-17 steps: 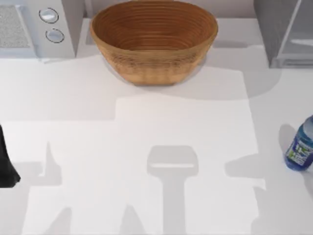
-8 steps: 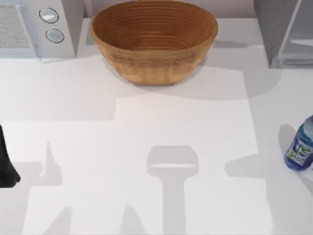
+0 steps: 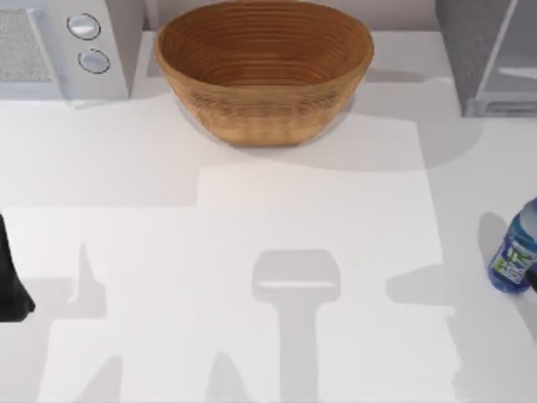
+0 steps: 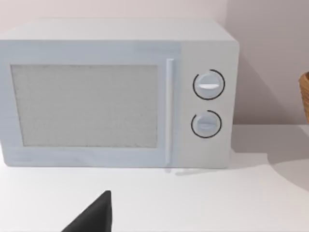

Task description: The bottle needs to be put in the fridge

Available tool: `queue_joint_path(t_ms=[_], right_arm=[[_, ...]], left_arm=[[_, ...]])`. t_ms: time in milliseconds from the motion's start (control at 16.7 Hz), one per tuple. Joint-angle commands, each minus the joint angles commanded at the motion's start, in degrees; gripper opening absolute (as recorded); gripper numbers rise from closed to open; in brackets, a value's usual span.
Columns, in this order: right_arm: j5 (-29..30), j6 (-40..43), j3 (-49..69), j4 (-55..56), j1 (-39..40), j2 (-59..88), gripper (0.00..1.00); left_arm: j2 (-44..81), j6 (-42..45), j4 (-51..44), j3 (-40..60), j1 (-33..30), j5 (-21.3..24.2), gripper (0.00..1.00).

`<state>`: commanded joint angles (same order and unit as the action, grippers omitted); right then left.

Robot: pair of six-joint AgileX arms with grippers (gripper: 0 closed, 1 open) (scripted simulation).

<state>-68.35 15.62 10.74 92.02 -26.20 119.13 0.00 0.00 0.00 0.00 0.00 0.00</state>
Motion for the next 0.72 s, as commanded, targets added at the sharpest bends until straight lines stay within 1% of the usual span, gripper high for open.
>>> queue_joint_path(t_ms=[300,420,600,720], right_arm=[[9.55,-5.29,2.75,6.39,9.85,4.53,1.00],[10.80,-5.89,3.11,7.30,11.11,5.29,1.00],[10.80,-5.89,3.11,7.30,11.11,5.29,1.00],[10.80,-5.89,3.11,7.30,11.11,5.29,0.85]], left_arm=[[0.00,0.00,0.00,0.00,0.00,0.00,1.00],[0.00,0.00,0.00,0.00,0.00,0.00,1.00],[0.00,0.00,0.00,0.00,0.00,0.00,1.00],[0.00,0.00,0.00,0.00,0.00,0.00,1.00]])
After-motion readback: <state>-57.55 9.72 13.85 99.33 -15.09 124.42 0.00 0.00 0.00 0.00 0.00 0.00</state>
